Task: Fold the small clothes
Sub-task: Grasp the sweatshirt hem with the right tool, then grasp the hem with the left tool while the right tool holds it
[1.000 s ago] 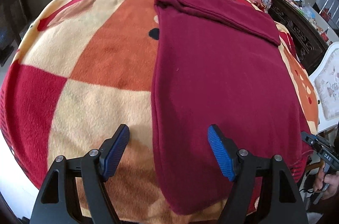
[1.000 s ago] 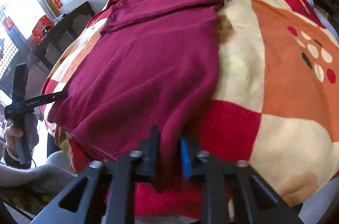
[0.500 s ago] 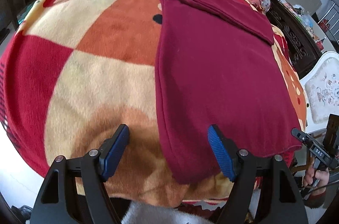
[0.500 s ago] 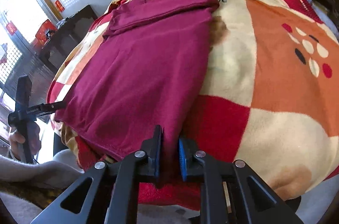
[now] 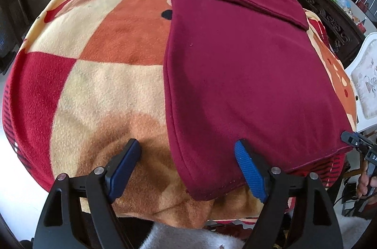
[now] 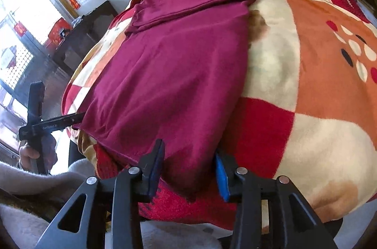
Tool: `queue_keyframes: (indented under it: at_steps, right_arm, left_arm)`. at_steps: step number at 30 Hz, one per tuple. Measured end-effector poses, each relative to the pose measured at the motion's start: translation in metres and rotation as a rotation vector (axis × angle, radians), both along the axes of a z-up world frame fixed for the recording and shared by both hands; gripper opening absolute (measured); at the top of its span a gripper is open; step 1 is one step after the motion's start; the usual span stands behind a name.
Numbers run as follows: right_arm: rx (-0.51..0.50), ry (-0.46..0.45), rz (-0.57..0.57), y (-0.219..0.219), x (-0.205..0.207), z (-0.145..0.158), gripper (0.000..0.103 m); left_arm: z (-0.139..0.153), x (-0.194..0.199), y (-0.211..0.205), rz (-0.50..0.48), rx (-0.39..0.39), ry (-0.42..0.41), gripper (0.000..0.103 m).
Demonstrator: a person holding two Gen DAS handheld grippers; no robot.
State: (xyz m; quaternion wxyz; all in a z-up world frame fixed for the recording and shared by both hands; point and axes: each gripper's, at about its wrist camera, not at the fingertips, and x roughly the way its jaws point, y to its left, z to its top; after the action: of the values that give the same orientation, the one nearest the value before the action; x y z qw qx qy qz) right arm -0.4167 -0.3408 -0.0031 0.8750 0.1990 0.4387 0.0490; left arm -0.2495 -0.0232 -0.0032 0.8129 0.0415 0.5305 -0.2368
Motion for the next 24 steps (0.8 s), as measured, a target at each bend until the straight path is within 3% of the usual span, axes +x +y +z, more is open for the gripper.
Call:
queue_keyframes:
  at_steps: [5, 7, 8, 10, 11, 12, 14, 17, 24]
  right_arm:
    - [-0.001, -0.001, 0.013, 0.003, 0.003, -0.002, 0.044]
    - [-0.015, -0.004, 0.036, 0.006, 0.004, -0.002, 0.038]
    - [-0.021, -0.008, 0.05, 0.007, 0.004, -0.003, 0.026]
    - [0.024, -0.011, 0.058, 0.005, 0.006, -0.007, 0.021]
    - [0.047, -0.011, 0.054, 0.002, 0.007, -0.008, 0.018]
    - [0.06, -0.014, 0.056, 0.002, 0.008, -0.008, 0.016]
    - [0.107, -0.044, 0.073, 0.0, 0.01, -0.002, 0.015]
    - [0.173, -0.137, 0.095, -0.005, 0.016, 0.019, 0.015]
    - [0.188, -0.31, 0.072, -0.027, 0.05, 0.068, 0.015]
  left_arm:
    - [-0.001, 0.0, -0.001, -0.004, 0.012, -0.004, 0.082]
    - [-0.002, -0.001, -0.001, -0.007, 0.014, -0.006, 0.082]
    - [-0.002, -0.001, 0.0, -0.007, 0.009, -0.005, 0.082]
    - [-0.003, -0.002, 0.002, -0.007, -0.005, -0.005, 0.081]
    - [-0.002, -0.004, 0.002, -0.012, -0.006, -0.009, 0.071]
    - [-0.001, -0.005, 0.002, -0.028, -0.002, -0.013, 0.046]
    - [0.004, -0.005, 0.001, -0.079, -0.017, 0.011, 0.008]
    - [0.016, 0.007, 0.002, -0.104, -0.083, 0.058, 0.008]
    - [0.078, 0.04, -0.001, -0.141, -0.213, -0.051, 0.008]
